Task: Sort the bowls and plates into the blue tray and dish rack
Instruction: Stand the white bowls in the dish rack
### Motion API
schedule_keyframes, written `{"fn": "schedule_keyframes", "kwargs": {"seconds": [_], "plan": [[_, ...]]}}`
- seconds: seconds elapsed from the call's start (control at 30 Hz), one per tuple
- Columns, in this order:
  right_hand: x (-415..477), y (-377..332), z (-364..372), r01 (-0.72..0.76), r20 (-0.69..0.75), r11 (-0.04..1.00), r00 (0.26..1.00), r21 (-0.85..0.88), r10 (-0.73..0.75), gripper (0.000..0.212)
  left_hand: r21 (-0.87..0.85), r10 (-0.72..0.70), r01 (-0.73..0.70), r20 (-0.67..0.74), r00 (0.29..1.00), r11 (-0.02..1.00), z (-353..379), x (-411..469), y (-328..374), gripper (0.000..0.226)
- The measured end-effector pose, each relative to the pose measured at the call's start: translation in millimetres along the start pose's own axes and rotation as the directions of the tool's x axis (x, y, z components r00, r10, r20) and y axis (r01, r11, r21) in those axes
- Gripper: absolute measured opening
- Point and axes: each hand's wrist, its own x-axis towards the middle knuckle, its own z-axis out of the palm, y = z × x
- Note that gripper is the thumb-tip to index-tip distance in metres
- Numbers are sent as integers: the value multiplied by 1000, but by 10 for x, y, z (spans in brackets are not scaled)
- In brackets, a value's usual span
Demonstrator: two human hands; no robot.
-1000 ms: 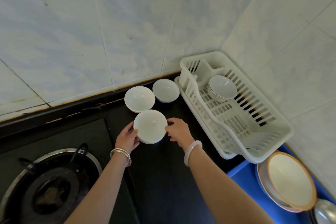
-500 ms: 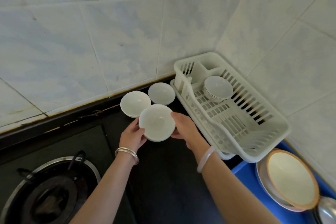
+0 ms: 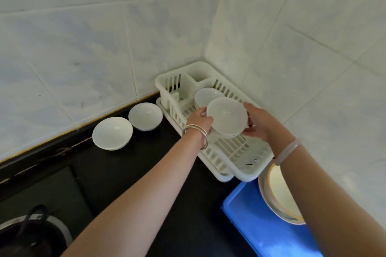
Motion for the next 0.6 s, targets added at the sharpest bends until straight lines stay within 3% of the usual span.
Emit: {"fn": "schedule_keyframes", "kwargs": {"seconds": [0.1,0.3,0.43,0.6], "plan": [[242,166,-220,-86,-21,996,996,31,87,40,130,-65,58,47,997,990,338,203,-106,48],[572,430,-432,-174,-24,985,984,0,174,54,218,-231,204,107,967,954,682,491,-367,51],[718,491,-464,-189,-24,976,982,-108,187,62,376,-231,188,72,970,907,761,633,-490,41],[807,487,-460,-217,-50,962,976,-165,211,60,354,-219,188,48,975,916,812,732,-555,45]]}}
